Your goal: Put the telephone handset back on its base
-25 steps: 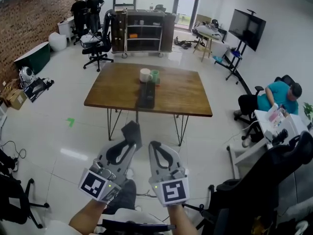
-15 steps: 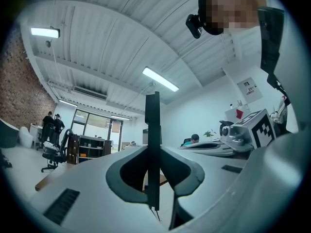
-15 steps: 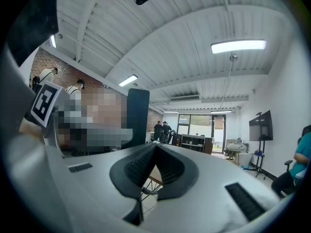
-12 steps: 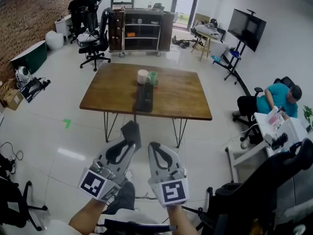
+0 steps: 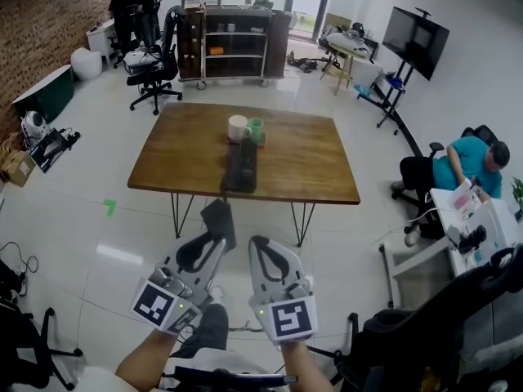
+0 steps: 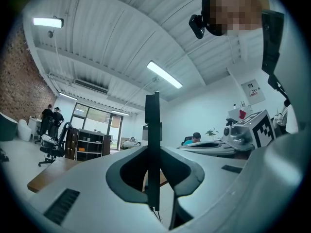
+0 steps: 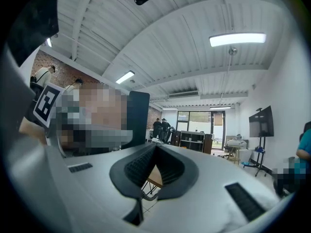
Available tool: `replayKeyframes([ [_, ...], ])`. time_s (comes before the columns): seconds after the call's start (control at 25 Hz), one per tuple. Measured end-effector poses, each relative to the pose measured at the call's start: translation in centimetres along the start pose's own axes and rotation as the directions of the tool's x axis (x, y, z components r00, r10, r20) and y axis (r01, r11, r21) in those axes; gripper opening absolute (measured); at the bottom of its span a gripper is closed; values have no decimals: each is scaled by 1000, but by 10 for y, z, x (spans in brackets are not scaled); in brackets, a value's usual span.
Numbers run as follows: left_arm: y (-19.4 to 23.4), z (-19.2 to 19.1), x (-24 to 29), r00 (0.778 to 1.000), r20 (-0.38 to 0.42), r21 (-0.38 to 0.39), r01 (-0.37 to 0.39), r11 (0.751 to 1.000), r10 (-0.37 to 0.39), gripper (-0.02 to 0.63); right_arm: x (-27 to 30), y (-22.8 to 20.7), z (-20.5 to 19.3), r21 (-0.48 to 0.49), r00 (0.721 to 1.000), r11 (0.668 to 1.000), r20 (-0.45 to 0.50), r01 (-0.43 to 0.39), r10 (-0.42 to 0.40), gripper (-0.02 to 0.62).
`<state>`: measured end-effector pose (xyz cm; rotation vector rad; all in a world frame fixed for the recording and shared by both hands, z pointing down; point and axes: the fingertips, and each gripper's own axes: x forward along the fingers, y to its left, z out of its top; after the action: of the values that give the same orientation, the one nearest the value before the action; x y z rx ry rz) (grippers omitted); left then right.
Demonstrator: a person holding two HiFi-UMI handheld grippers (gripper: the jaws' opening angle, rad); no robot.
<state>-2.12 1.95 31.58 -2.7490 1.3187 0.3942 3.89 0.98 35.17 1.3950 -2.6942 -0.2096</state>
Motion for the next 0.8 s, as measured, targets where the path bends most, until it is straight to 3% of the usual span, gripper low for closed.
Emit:
replayKeyframes([
  [0.8, 90, -27, 86, 997, -63, -71, 45, 996, -50, 67, 113, -55, -9, 21, 998, 1000, -67, 21, -19, 0],
])
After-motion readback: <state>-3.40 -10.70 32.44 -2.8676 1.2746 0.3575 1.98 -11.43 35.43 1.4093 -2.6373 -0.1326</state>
